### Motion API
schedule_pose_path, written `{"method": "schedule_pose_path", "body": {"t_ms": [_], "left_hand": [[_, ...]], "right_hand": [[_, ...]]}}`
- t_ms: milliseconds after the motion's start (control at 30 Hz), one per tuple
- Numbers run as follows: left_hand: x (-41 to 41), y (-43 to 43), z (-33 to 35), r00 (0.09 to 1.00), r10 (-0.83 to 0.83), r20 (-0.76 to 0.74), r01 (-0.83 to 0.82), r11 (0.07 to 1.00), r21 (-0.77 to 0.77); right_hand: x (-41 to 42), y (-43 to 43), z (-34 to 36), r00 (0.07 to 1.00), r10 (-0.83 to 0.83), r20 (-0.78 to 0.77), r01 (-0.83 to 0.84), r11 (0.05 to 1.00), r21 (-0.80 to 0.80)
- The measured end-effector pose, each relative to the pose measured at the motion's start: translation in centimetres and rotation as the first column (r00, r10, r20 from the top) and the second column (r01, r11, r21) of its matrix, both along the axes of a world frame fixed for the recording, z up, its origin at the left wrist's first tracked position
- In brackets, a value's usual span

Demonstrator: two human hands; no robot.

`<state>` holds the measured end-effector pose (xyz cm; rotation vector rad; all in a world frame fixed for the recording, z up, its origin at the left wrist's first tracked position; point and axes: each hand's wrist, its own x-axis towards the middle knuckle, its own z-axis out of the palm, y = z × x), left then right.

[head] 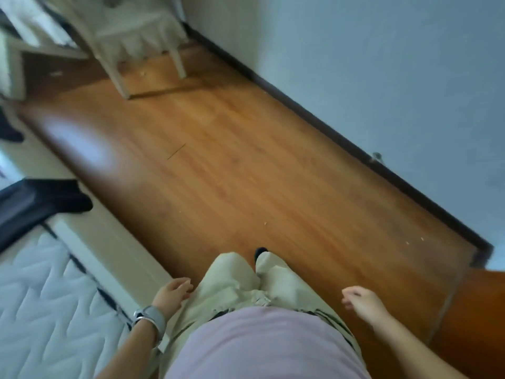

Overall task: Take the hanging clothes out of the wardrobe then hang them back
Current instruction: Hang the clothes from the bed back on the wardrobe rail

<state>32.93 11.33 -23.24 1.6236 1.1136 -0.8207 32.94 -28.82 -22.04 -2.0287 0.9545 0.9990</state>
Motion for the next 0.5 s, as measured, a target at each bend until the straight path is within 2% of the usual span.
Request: {"method": "schedule_pose_path", "body": {"t_ms": [133,233,300,400,500], "left_hand": [[-0.4,-0.2,1.6,0.974,0.223,0.03,-0.224,0.974,0.042],[-2.0,0.4,1.7,0.924,0.38,-0.034,-0.378,0.924,0.066],[-3.0,1.1,1.3,0.864,0.496,-0.092,-0.492,0.868,0.063],[-3.1,2.8,0.0,0.724,0.672,-0.158,-0.67,0.739,0.069],[-0.9,4.9,-1.7,0.646,0.741,-0.182,-0.749,0.662,0.04]], "right_hand": [[8.7,0.1,-0.3,0.985,0.174,-0.006,-0.174,0.985,0.007],[14.9,3.0,-1.2,0.937,0.346,-0.054,-0.344,0.938,0.041],[19.0,6.3,-1.6,0.897,0.437,-0.07,-0.432,0.899,0.075],[25.2,12.8,-2.1,0.847,0.532,-0.026,-0.525,0.842,0.121],[31.3,20.0,-2.1,0.799,0.6,0.047,-0.599,0.788,0.142]]}}
